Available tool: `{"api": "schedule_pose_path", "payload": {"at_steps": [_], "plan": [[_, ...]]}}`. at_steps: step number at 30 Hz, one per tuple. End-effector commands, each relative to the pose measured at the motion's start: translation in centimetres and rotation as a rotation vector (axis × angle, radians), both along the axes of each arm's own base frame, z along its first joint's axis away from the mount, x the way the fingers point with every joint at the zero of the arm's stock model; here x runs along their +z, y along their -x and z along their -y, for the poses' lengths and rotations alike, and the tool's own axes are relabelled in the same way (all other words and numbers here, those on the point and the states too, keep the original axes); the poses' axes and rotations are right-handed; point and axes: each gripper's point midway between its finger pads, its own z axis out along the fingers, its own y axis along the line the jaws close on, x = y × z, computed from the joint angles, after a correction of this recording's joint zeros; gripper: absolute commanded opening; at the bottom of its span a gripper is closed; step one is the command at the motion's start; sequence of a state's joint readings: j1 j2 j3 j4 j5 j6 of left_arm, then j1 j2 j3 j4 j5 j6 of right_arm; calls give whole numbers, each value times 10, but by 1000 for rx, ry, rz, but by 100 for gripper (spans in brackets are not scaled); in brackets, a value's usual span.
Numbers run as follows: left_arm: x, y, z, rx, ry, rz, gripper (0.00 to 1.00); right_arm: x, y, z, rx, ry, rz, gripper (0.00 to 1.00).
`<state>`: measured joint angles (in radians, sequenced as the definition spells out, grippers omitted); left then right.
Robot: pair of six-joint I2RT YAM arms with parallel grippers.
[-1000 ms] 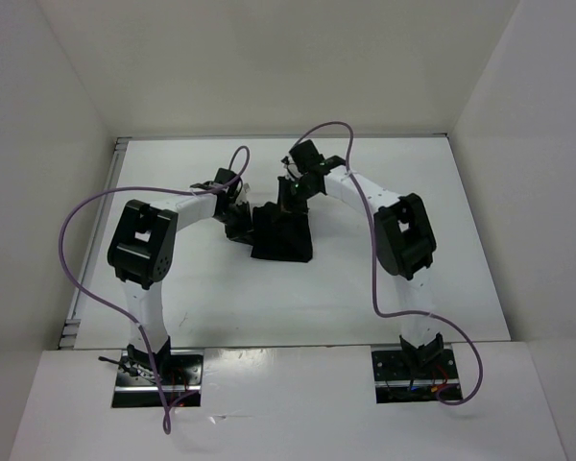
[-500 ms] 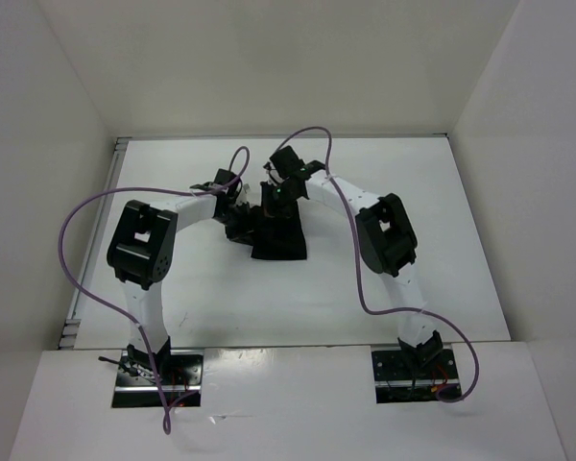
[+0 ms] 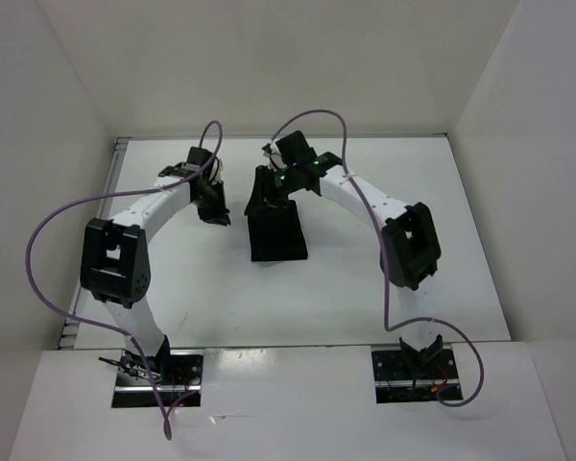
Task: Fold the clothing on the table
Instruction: Fold the skirt
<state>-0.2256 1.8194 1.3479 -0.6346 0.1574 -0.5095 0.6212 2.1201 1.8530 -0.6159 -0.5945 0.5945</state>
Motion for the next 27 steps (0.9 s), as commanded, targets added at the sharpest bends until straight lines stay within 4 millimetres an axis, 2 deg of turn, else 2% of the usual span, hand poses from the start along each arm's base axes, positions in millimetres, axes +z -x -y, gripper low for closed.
{"api": "schedule_pose_path", "payload": {"at_steps": [1, 2, 3, 4, 5, 6, 9, 11, 12, 13, 17, 18, 20, 21, 24, 25, 27], "plan": [[60, -10, -14, -34, -81, 146, 20, 68, 9, 15, -36, -94, 109, 36], [75, -12, -3, -71, -23, 175, 20, 71, 13, 17, -43, -102, 109, 29], [81, -12, 4, -100, 16, 183, 20, 63, 10, 21, -53, -94, 100, 23], [93, -15, 13, -122, 64, 215, 20, 53, 13, 24, -54, -87, 90, 9], [105, -17, 29, -179, 148, 247, 20, 47, 16, 25, -61, -79, 66, 5], [111, -22, 37, -200, 184, 262, 20, 35, 18, 25, -53, -72, 41, 3], [107, -32, 58, -259, 286, 244, 20, 9, 20, 24, -52, -50, -17, 0], [87, -37, 67, -274, 303, 192, 18, 2, 21, 21, -39, -56, -33, 0], [79, -39, 69, -279, 312, 178, 17, -11, 22, 20, -32, -45, -65, 0], [60, -40, 69, -273, 308, 134, 16, -14, 28, 15, -15, -52, -91, 0], [24, -48, 72, -255, 306, 76, 13, -35, 34, 11, 17, -50, -170, 0], [9, -48, 72, -250, 302, 43, 11, -41, 36, 11, 26, -52, -191, 0], [-7, -51, 69, -227, 283, 22, 9, -56, 38, 8, 40, -48, -236, 0], [-22, -55, 64, -209, 266, -1, 8, -69, 42, 10, 44, -31, -278, 0], [-43, -59, 59, -179, 227, -32, 5, -85, 54, 6, 75, -15, -319, 0], [-41, -63, 57, -164, 212, -22, 5, -94, 55, 6, 80, -4, -328, 0], [-51, -66, 53, -153, 209, -39, 5, -104, 60, 7, 76, 31, -345, 0]]}}
